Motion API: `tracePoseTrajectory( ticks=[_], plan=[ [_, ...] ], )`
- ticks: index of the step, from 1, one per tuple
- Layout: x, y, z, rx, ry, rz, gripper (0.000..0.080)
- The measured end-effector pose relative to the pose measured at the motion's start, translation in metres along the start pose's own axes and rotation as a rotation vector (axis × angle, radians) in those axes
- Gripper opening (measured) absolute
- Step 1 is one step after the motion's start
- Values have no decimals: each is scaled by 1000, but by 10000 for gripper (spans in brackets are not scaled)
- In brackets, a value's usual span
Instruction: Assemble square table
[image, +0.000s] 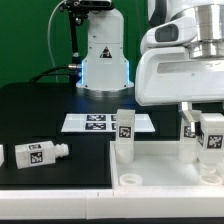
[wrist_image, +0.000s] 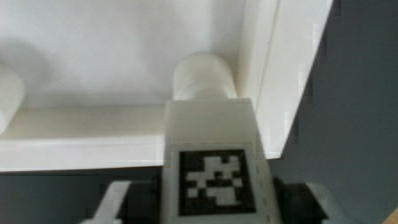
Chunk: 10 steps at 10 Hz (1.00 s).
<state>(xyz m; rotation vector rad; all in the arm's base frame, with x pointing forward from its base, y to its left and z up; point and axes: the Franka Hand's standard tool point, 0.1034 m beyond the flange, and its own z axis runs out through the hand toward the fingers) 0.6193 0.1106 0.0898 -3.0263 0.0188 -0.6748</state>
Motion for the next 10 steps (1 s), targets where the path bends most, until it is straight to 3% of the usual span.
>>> tracePoseTrajectory(
  ticks=[8, 10],
  plan=[
    [11, -11, 6, 6, 42, -17, 284],
    [11, -6, 6, 2, 57, -21, 284]
  ],
)
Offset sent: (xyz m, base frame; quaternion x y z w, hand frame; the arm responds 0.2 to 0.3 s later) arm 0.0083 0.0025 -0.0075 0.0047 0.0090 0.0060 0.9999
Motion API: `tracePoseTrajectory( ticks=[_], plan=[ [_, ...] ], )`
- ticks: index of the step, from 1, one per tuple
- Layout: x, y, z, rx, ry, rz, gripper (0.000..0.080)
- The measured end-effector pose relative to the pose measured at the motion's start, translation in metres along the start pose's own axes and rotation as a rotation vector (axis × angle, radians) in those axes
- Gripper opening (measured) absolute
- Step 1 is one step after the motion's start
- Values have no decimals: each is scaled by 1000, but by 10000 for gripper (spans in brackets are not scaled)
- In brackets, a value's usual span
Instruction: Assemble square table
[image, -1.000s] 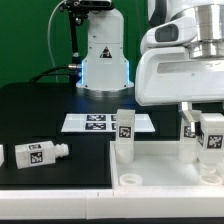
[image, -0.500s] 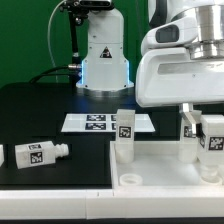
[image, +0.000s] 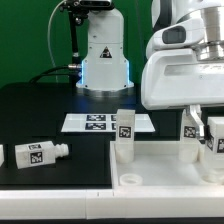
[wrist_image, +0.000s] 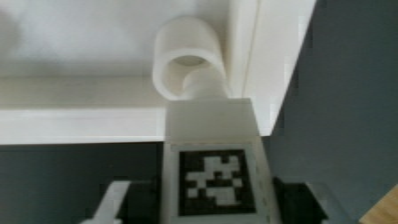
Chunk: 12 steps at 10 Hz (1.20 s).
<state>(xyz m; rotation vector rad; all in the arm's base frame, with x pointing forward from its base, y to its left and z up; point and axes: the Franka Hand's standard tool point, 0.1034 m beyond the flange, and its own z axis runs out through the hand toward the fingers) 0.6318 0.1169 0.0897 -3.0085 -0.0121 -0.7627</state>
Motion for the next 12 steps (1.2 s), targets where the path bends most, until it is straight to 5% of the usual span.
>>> tracePoseTrajectory(
  ticks=[12],
  plan=[
    [-1, 8, 0, -9, 30, -12, 284]
  ],
)
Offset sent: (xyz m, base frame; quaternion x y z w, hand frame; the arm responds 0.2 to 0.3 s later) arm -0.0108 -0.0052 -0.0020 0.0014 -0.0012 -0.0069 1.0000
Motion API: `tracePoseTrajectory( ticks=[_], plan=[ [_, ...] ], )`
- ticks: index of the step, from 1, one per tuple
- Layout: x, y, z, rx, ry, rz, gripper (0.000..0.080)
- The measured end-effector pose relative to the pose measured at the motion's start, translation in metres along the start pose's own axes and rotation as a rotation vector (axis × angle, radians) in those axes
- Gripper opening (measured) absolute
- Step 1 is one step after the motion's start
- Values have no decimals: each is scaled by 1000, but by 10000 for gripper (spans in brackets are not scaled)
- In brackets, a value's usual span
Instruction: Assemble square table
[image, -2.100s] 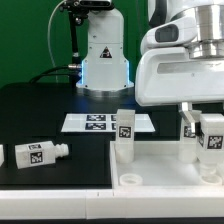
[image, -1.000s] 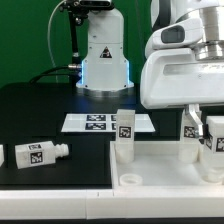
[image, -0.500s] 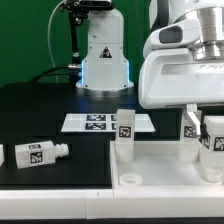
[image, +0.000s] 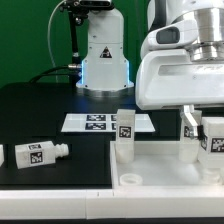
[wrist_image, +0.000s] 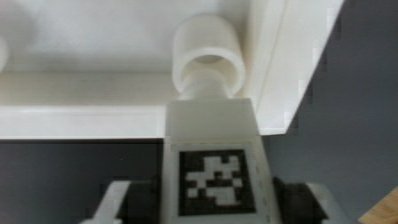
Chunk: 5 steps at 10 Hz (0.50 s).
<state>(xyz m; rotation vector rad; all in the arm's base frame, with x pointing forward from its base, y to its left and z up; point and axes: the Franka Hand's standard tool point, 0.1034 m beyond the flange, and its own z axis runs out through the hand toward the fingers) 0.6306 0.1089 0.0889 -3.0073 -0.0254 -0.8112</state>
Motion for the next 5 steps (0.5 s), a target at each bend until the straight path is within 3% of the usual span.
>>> tracePoseTrajectory(
  ticks=[5],
  plan=[
    [2, 0, 0, -1, 18, -2, 284]
  ],
)
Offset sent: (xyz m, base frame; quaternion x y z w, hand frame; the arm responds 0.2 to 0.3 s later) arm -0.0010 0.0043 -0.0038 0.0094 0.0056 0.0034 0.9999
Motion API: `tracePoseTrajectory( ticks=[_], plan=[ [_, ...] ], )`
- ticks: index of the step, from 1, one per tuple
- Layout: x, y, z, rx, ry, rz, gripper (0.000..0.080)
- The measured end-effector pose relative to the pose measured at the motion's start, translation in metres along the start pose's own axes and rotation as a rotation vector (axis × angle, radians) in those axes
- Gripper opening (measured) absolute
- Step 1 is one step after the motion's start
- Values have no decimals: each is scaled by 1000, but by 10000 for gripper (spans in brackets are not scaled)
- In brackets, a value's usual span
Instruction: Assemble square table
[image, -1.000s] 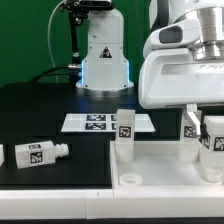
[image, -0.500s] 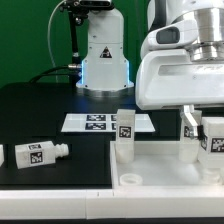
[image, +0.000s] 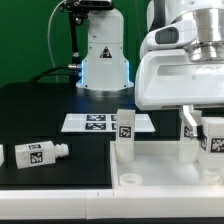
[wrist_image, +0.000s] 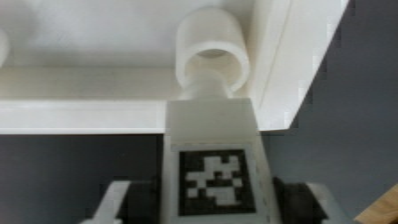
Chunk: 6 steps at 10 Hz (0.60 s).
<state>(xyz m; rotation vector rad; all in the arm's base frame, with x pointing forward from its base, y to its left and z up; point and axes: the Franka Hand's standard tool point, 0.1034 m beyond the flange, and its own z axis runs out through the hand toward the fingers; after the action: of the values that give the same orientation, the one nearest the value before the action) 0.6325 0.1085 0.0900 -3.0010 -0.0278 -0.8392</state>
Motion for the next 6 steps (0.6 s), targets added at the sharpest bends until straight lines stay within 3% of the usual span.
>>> tracePoseTrajectory(
  ticks=[6],
  plan=[
    [-3, -5, -9, 8, -30, 0, 284]
  ],
)
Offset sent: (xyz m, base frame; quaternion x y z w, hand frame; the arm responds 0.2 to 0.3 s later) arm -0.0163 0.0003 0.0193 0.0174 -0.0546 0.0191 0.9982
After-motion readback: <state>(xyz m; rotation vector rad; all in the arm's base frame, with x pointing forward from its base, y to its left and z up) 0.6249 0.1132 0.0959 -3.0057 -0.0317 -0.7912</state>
